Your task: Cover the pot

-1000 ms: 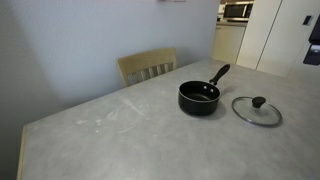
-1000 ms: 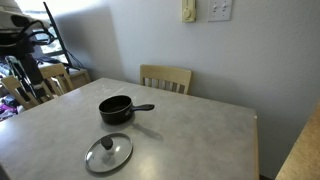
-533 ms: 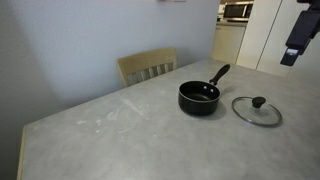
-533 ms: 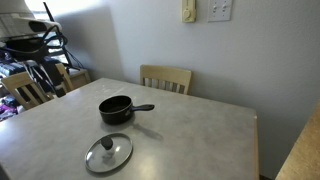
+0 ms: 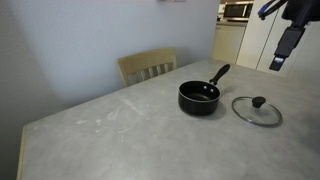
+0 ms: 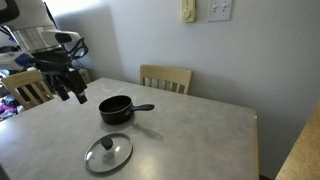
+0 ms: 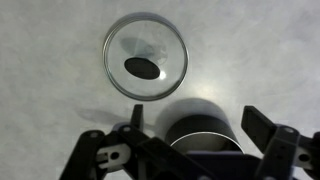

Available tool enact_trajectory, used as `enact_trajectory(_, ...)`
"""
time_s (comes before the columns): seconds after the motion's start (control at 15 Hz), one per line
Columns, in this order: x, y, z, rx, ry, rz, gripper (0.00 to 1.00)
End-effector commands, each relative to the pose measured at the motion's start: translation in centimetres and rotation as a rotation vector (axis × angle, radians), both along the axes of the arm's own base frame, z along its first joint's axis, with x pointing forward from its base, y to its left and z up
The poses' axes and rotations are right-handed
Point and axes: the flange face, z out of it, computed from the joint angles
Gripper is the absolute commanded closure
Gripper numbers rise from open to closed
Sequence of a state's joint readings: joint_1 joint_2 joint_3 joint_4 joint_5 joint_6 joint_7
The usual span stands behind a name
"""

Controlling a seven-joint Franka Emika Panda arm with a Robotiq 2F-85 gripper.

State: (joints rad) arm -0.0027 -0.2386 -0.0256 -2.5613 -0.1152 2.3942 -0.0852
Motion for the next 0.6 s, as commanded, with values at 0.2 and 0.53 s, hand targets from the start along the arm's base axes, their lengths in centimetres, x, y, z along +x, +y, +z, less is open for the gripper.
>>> enact_trajectory(0.2, 0.09, 0.02, 0.14, 0.0, -0.002, 0.0, 0.0)
enact_trajectory(0.53, -0.18, -0.64, -0.29, 0.029, 0.002, 0.004, 0.0)
